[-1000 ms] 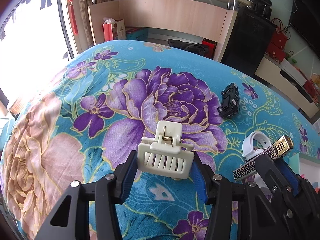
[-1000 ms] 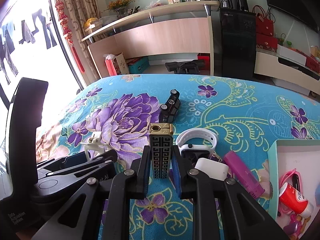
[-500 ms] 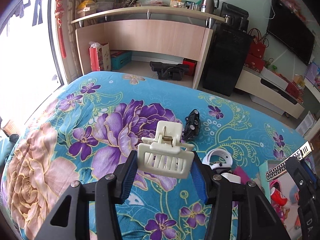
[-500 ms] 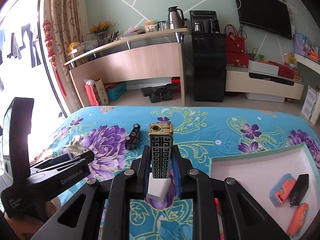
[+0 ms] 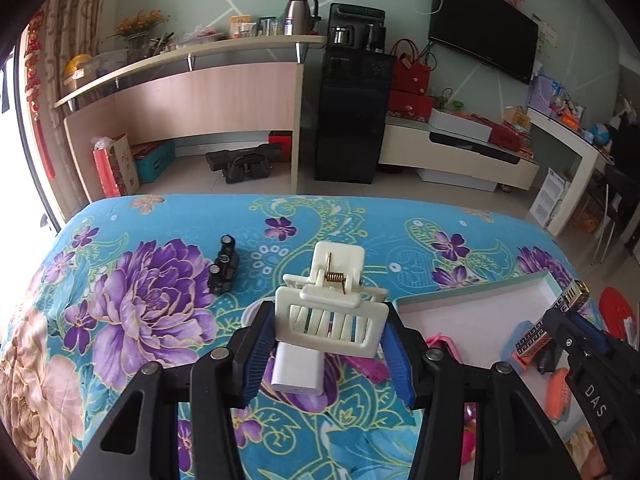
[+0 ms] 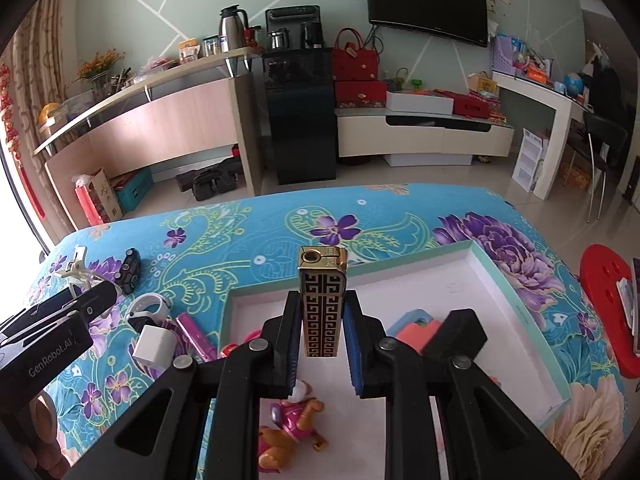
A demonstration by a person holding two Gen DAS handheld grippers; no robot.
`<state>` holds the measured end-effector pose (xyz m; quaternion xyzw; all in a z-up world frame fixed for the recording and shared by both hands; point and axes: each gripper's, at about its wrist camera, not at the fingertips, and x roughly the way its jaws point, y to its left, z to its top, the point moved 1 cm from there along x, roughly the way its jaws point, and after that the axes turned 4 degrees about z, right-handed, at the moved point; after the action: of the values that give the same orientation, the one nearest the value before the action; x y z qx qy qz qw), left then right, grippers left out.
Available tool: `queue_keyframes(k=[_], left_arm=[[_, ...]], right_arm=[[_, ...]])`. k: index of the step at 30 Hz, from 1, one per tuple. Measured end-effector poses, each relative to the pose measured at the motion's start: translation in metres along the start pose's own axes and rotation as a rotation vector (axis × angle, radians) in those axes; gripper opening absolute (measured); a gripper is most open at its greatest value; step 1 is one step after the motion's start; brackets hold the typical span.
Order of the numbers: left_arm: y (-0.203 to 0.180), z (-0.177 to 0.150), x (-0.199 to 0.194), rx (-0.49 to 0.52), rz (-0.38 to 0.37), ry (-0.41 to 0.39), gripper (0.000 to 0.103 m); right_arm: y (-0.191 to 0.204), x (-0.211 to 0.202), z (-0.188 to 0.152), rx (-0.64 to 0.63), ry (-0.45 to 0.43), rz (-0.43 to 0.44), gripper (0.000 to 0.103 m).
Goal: Organize rigid objects
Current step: 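Carry the clip and gold-patterned box into the tray and open both tools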
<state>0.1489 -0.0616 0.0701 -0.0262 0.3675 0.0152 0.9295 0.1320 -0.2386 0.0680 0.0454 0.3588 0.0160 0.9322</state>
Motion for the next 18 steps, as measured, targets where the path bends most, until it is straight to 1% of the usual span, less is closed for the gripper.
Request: queue_keyframes(k=[4,7,12,15,18], left_arm=[[-0.037,-0.005,-0.001,0.067,-0.070,0.000,0.054],[-0.064,-0.013,0.000,0.122,-0.098,0.002,0.054],[-0.094,-0.025,0.006,0.181,-0.122,0.019,0.054],[-0.107,-0.029,0.009,0.193,-0.136,0.024,0.054],[-0.119,-0.033,0.009,0.219,-0.131,0.014,0.054]], right_arm=[[-0.028,-0.010,-0.004,0.061,0.011,-0.037,0.021],[-0.047,-0.018,-0.008,0.095,0.015,-0.078,0.021],[-0.086,-0.026,-0.011,0.176,0.007,-0.178,0.021],[-0.109,-0.026,-0.015,0.228,0.019,-0.208,0.021],[-0.122,-0.024,-0.019,0.243,0.033,-0.248,0.021]])
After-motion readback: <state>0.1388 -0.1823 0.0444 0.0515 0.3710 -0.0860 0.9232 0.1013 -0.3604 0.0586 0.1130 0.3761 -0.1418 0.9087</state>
